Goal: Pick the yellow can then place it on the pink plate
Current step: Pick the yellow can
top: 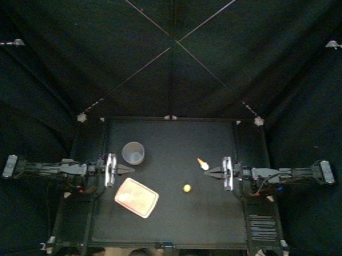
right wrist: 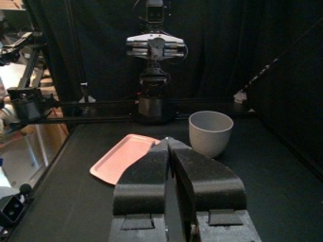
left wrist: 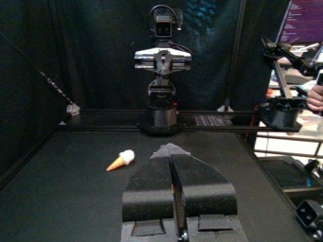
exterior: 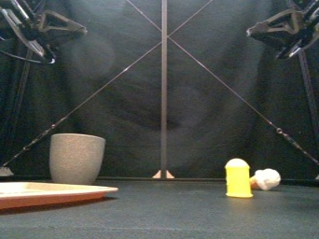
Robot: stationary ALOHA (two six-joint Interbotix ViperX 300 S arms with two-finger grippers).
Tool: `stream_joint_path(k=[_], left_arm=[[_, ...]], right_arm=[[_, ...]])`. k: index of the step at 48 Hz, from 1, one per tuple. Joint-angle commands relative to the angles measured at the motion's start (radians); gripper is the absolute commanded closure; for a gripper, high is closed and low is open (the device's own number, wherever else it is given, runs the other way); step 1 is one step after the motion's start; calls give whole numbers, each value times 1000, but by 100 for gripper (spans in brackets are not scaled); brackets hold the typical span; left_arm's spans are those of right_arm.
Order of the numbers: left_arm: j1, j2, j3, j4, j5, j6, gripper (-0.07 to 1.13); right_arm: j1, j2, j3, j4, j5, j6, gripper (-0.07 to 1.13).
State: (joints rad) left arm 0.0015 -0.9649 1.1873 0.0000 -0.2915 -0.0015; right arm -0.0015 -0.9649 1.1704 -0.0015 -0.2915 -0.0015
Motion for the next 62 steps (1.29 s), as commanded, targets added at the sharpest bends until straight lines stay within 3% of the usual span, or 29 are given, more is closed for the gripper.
stream_joint_path(k=[1,9,18,34,40,47,53,62], left_arm=[[-3,12,6,-37,31,-6,110],[-5,12,25,-100,35,-2,109],[-3,14,23,-100,35,2,109],[-3,14,17,-54,35,3,108],[3,12,18,-60,34,-3,108],[12,14,18,-78,34,0,108],[20,12,15,-81,34,2,108],[52,14,15,-81,31,2,108]], right_arm=[[-2,37,20,9,5,11,98],[6,167,77,87,25,52,98],[46,356,80,190,15,129,98],[110,647,20,193,-32,126,94],[109,675,2,189,-28,132,74],[104,655,2,250,-25,133,30],[101,644,6,293,-23,132,1],[97,669,-9,298,-15,130,1]])
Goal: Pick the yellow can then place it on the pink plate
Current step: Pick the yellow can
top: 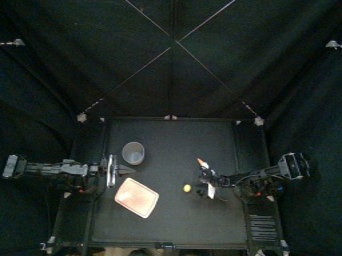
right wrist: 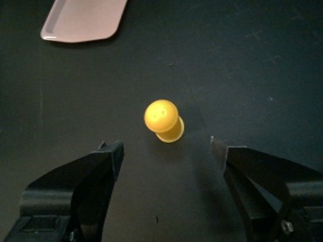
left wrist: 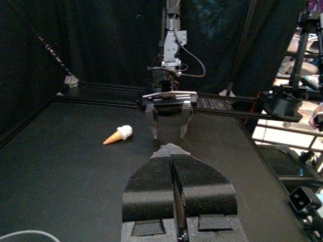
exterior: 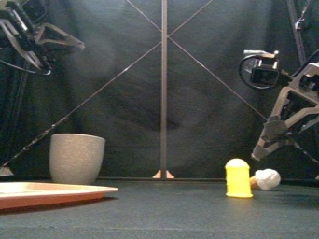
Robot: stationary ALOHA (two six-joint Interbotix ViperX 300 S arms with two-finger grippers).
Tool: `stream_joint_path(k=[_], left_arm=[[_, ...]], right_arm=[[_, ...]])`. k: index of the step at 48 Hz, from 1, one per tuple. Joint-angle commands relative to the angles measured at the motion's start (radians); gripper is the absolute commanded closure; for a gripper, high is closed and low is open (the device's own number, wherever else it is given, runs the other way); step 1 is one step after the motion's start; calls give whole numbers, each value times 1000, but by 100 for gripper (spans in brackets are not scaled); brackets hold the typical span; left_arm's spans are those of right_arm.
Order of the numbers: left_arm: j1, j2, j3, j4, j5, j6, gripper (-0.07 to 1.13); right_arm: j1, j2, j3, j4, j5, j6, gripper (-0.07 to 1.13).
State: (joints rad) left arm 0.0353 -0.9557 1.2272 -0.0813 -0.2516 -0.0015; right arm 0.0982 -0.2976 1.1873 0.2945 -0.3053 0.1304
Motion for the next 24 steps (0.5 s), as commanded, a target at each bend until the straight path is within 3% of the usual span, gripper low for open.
stream_joint_path(k=[1,24], left_arm=[[21,5,-25,2,-9,2,108],[23,5,-17,3,-9,2,108]], right_arm=[[-3,6,-29,0,-2,-5,1],[-28,267,-187,-127,46,-6,3]])
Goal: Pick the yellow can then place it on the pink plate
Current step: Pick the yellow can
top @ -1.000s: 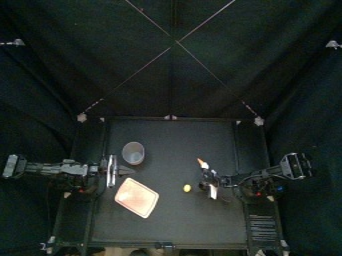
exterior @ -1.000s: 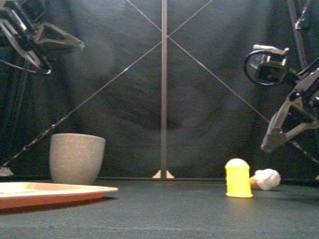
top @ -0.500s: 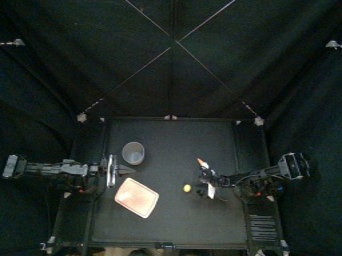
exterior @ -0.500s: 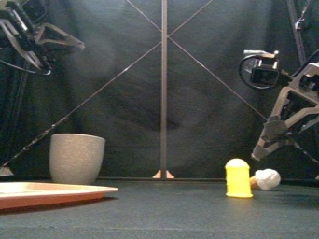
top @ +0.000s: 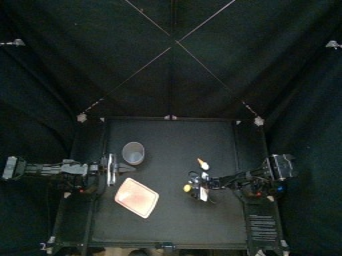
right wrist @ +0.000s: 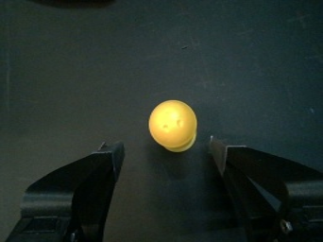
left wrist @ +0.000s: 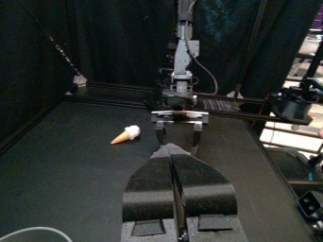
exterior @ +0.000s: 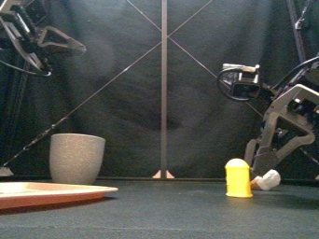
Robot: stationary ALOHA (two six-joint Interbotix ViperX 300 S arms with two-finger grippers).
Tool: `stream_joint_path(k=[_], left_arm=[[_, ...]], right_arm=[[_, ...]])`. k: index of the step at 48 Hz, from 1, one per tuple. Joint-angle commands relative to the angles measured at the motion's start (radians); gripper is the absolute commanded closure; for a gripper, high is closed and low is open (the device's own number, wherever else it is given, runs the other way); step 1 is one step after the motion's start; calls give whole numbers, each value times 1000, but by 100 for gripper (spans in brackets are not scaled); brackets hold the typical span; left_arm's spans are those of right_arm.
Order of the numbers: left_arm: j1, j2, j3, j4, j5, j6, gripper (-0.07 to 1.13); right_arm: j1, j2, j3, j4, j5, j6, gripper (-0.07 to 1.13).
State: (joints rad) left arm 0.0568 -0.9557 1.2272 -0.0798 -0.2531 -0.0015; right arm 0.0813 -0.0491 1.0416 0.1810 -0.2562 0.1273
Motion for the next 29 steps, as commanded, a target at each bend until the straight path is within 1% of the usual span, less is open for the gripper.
stream_joint_path(k=[1,10,15,24,29], left_arm=[[2,5,-17,2,-8,2,108],[-3,3,-15,2,-8,2,108],[-5,3,-12,2,-9,2,108],[-6,5,-8,0,-8,2,108],[-6,3,-5,-2,-8,2,108]], right_arm=[[-14,26,-44,-17,-3,-3,3],[-25,58,-61,-25,0,-3,4],[-31,61,-66,-25,0,-3,7],[-34,61,-69,-26,-2,0,20],[-32,61,-72,-25,-2,0,25]])
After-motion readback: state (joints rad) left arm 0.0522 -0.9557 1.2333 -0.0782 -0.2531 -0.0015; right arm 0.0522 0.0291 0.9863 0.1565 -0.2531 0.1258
